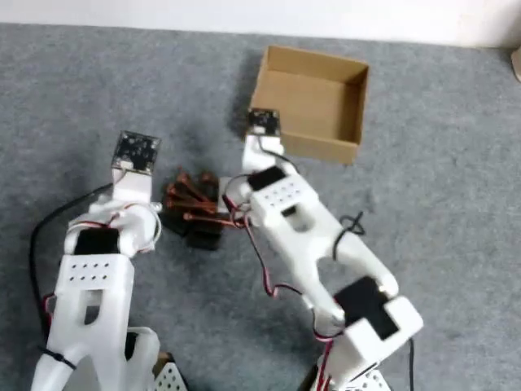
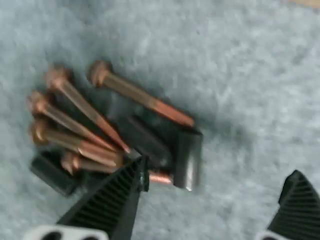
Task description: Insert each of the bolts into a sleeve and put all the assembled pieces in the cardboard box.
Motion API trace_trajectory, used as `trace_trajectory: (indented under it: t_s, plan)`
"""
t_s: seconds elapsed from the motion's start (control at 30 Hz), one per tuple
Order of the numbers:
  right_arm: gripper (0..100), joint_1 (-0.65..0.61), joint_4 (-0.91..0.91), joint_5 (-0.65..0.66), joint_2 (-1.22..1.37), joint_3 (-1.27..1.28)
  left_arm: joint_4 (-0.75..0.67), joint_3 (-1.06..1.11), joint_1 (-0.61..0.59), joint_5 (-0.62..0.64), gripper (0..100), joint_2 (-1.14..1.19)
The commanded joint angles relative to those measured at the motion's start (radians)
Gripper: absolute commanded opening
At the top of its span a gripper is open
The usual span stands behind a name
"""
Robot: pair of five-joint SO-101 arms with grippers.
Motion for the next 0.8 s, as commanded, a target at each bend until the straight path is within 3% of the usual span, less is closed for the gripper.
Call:
trace_trajectory:
  t_s: [0.0, 0.5, 0.77]
  plan:
    - [38.2, -0.021, -0.021, -0.054, 0.044, -0.073, -0.051, -0.002, -0.002, 0.002, 1, -0.01]
    - [38.2, -0.031, -0.019, -0.055, 0.352, -0.231, -0.051, 0.005, -0.001, 0.002, 1, -0.002]
    - [38.2, -0.028, 0.035, -0.064, 0.366, -0.236, -0.055, 0.018, -0.002, -0.002, 1, -0.004]
